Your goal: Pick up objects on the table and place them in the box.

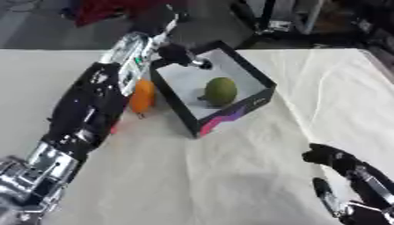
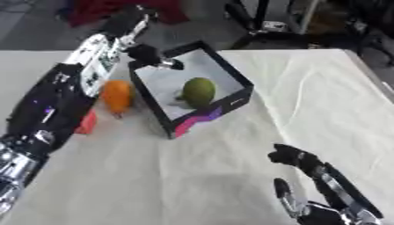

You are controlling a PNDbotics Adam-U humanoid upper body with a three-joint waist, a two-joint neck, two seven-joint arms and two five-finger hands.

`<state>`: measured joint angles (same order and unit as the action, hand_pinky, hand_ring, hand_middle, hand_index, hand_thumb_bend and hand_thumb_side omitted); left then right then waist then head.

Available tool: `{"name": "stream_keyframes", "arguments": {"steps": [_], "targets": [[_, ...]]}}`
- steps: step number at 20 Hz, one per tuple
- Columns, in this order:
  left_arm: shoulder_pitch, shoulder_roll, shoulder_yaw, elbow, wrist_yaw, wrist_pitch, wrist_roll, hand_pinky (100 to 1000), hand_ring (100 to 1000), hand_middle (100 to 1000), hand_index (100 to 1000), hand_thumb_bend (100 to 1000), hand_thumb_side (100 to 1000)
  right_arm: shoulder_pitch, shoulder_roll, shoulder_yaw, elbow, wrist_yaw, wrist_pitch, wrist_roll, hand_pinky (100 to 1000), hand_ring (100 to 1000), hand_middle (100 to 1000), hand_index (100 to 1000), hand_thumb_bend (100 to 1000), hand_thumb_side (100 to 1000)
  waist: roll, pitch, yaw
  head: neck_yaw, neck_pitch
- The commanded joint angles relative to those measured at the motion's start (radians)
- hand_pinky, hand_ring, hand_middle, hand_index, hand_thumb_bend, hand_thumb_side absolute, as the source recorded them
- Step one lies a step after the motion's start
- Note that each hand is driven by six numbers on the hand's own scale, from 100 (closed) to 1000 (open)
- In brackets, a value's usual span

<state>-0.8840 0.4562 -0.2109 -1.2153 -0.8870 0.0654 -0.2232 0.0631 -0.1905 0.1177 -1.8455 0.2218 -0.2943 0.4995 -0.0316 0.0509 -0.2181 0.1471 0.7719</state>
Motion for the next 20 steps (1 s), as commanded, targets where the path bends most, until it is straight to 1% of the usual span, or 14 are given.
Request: {"name": "stream_keyframes", "arguments": {"steps": [1,4,6,7,11,15,20], "targets": [[0.021,0.141,0.015,-0.123,0.087,0.019,-0.070,711,628,676,821,1000,643,-0.005,-0.022,-0.010,-0.005,0.006,0.001,-0.009,889,825,779,924,100,370,0.018,-0.016,0.004,-0.010,-0.002],[0.093,0.239,0.030,-0.181,0.147,0.043,-0.130,714,629,675,819,1000,603,-0.008,-0.025,-0.009,-0.004,0.006,0.000,-0.008,888,825,779,923,100,371,0.024,-0.018,0.010,-0.015,-0.002],[0.151,0.287,0.042,-0.205,0.179,0.058,-0.163,718,632,677,819,989,575,-0.008,-0.029,-0.011,-0.004,0.007,0.000,-0.009,888,825,779,923,100,372,0.029,-0.019,0.011,-0.015,-0.002],[0.179,0.308,0.043,-0.208,0.193,0.064,-0.180,726,640,683,817,957,544,-0.008,-0.030,-0.013,-0.004,0.008,0.001,-0.010,888,825,779,922,100,373,0.031,-0.019,0.011,-0.016,-0.002],[0.280,0.381,0.032,-0.175,0.232,0.073,-0.262,748,666,703,813,894,504,-0.010,-0.034,-0.015,-0.002,0.009,0.003,-0.013,888,824,779,920,100,380,0.040,-0.023,0.011,-0.017,-0.002],[0.354,0.406,0.020,-0.107,0.279,0.070,-0.339,751,680,707,816,882,456,-0.007,-0.037,-0.016,0.000,0.010,0.004,-0.013,888,825,779,919,100,380,0.044,-0.025,0.012,-0.020,-0.002],[0.386,0.404,-0.002,-0.069,0.316,0.055,-0.392,756,693,721,820,869,418,-0.008,-0.037,-0.016,0.000,0.010,0.004,-0.015,888,825,779,918,100,378,0.045,-0.025,0.010,-0.021,-0.002]]}}
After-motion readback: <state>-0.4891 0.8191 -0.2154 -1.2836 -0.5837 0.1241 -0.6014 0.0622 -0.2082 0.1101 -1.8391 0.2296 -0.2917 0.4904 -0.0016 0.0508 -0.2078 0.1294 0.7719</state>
